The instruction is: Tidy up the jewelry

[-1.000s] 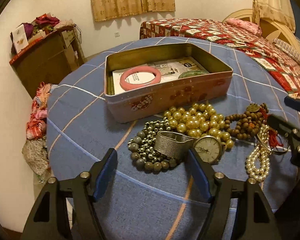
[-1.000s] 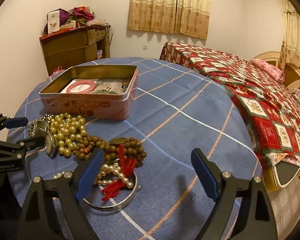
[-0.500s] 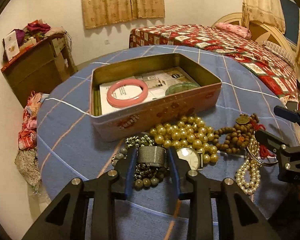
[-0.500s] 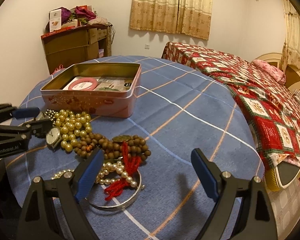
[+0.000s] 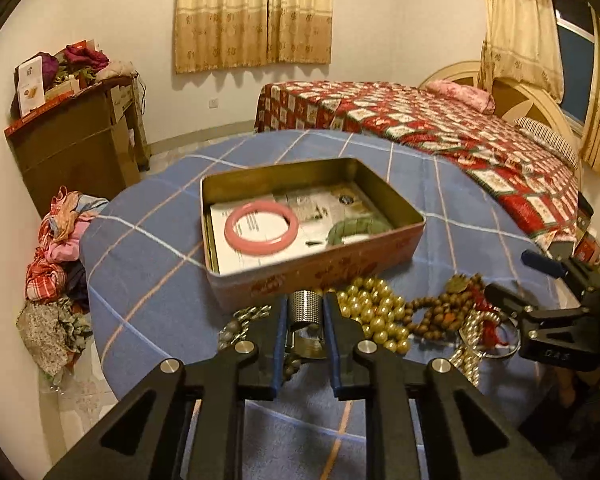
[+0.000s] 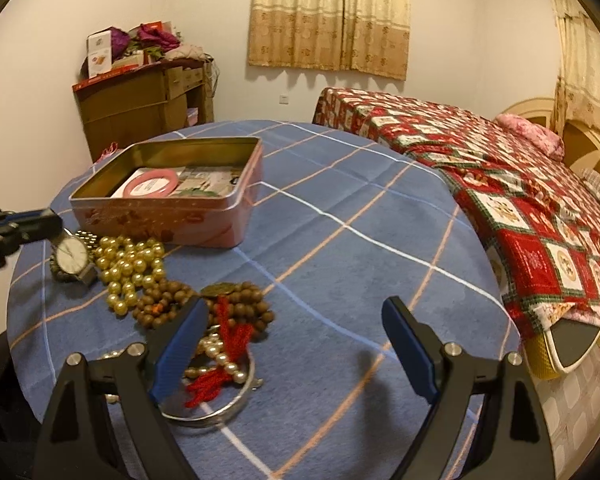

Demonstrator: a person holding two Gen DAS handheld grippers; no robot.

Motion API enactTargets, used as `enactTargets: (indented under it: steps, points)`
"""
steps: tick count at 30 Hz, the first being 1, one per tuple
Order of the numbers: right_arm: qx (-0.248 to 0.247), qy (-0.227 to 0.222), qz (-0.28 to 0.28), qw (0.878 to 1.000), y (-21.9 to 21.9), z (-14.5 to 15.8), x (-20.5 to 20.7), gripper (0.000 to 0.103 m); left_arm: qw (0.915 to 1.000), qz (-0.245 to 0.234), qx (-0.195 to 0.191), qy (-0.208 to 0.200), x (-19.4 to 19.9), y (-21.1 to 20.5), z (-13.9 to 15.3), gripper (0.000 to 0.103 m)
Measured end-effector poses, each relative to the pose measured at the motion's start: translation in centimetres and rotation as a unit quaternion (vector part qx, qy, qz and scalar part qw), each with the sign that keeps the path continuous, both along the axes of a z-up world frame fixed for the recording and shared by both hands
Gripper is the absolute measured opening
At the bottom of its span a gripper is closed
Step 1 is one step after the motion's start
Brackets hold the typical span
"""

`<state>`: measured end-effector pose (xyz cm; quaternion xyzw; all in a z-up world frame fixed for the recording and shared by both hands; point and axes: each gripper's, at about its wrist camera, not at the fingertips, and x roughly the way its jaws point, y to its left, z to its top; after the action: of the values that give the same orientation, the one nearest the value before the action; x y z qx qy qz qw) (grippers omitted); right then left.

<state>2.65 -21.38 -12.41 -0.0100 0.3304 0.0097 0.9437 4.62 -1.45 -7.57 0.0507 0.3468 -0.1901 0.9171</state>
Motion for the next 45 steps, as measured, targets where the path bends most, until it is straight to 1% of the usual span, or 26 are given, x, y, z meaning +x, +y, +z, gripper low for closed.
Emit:
enactTargets:
  steps: [1,3,5,6,8,10,13,15,17,19,21,22,23,26,31,36,42,45]
  points:
    - [0.002,0.002,-0.001,1.000,-0.1,0.0,0.1,0.090,1.0000,0.000,0.002,-0.002,0.0,0.0,0.1,0.017]
    - [0.005,0.005,0.002,1.000,-0.1,-0.1,0.2,0.086,1.0000,-0.001,-0.003,0.002,0.2,0.2,0.0,0.017]
    - [0.007,0.010,0.013,1.000,0.2,-0.2,0.4,0.076,0.9999,-0.002,-0.010,0.006,0.2,0.4,0.0,0.017]
    - [0.007,0.012,0.020,1.000,0.3,-0.2,0.4,0.074,0.9999,-0.002,-0.013,0.007,0.3,0.4,0.0,0.017]
    - [0.009,0.018,0.031,0.999,0.7,-0.3,0.6,0.064,0.9998,-0.002,-0.018,0.004,0.3,0.5,0.3,0.017]
    - [0.016,0.026,0.040,0.999,0.8,-0.4,0.7,0.058,0.9998,-0.001,-0.018,-0.002,0.2,0.6,0.8,0.017]
    - [0.022,0.033,0.051,0.998,0.8,-0.2,0.2,0.058,0.9998,0.005,-0.015,-0.011,0.1,0.9,1.4,0.017]
    - [0.021,0.032,0.056,0.998,1.0,-0.2,-0.2,0.055,0.9998,0.006,-0.015,-0.011,0.1,0.9,1.4,0.017]
    - [0.021,0.038,0.063,0.997,1.4,-0.5,-0.1,0.045,0.9999,0.004,-0.016,-0.005,0.1,0.7,1.1,0.017]
    - [0.026,0.045,0.067,0.996,1.5,-0.9,0.1,0.042,0.9999,0.001,-0.016,-0.001,0.0,0.6,0.9,0.017]
    - [0.032,0.049,0.068,0.996,1.5,-1.0,0.3,0.034,0.9998,-0.001,-0.017,0.002,0.1,0.5,0.7,0.017]
    - [0.035,0.051,0.070,0.996,1.5,-1.0,0.3,0.022,0.9998,-0.002,-0.017,0.003,0.0,0.4,0.6,0.017]
    - [0.039,0.055,0.075,0.995,1.5,-1.1,0.5,0.014,0.9998,-0.003,-0.017,0.003,0.0,0.3,0.5,0.017]
    - [0.042,0.049,0.076,0.995,1.4,-1.0,0.2,0.005,0.9998,-0.004,-0.017,0.004,-0.1,0.3,0.5,0.017]
    - [0.030,0.024,0.090,0.995,1.9,0.7,-0.7,0.004,0.9998,-0.003,-0.022,-0.003,-0.2,0.5,1.2,0.017]
    - [0.030,-0.004,0.086,0.996,1.5,2.9,-1.1,0.003,0.9995,0.001,-0.030,-0.010,-0.1,1.1,2.2,0.017]
    - [0.041,-0.021,0.085,0.995,0.8,4.5,-0.5,0.003,0.9993,0.001,-0.029,-0.025,0.3,1.4,3.7,0.017]
    - [0.038,-0.028,0.085,0.995,0.8,5.2,0.0,0.003,0.9991,0.002,-0.025,-0.035,0.9,1.4,4.5,0.017]
